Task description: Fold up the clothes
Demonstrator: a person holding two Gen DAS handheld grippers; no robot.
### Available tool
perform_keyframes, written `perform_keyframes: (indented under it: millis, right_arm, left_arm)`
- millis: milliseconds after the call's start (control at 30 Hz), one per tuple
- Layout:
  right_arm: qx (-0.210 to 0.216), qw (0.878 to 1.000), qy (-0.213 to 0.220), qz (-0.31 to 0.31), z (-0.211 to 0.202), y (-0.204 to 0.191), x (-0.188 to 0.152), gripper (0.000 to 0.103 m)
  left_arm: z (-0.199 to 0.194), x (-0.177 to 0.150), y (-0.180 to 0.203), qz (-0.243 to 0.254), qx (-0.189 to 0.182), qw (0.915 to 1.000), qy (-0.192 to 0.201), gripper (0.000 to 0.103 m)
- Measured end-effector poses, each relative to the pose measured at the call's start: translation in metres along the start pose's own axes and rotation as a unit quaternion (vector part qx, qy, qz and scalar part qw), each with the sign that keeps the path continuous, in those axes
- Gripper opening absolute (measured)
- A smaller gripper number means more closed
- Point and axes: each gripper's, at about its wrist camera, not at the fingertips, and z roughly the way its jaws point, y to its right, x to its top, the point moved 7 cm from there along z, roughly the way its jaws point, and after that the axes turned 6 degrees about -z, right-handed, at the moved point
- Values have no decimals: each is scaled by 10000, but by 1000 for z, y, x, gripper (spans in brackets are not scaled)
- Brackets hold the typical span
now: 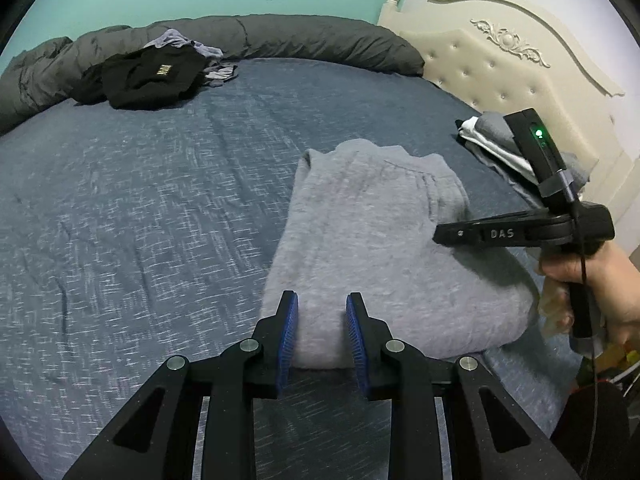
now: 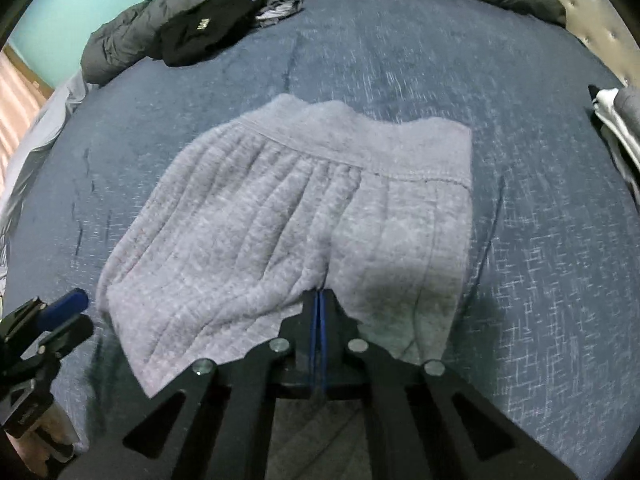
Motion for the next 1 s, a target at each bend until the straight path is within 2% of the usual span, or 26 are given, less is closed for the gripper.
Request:
perform_keyframes:
  millis: [267, 367, 500, 600, 800, 867, 1000]
  right_arm:
    - [155, 9976, 674, -54, -54, -7, 26, 0]
    - [75, 9984, 540, -149, -44, -7, 37, 0]
    - [-63, 9999, 83, -138, -9, -1, 41, 0]
    - [-16, 10000, -30, -61, 11, 5, 48, 0]
    - [-135, 9987, -355, -327, 36, 5, 52, 0]
    - [-55, 9985, -397, -362, 36, 5, 53, 0]
    - [242, 9995, -78, -161, 3, 10, 55, 0]
  left_arm:
    - [-5, -2, -1, -79, 5, 10000, 47, 27]
    - [-2, -2, -2, -90, 32, 10000, 23, 27]
    - [2, -2, -4, -55, 106, 9999, -38, 27]
    - [4, -3, -10, -50, 141, 9999, -86, 27]
    - [6, -6, -22, -109, 258, 9995, -130, 27]
    - [6, -6, -26, -161, 284, 9994, -114, 27]
    - [4, -7, -25, -268, 240, 9993, -93, 30]
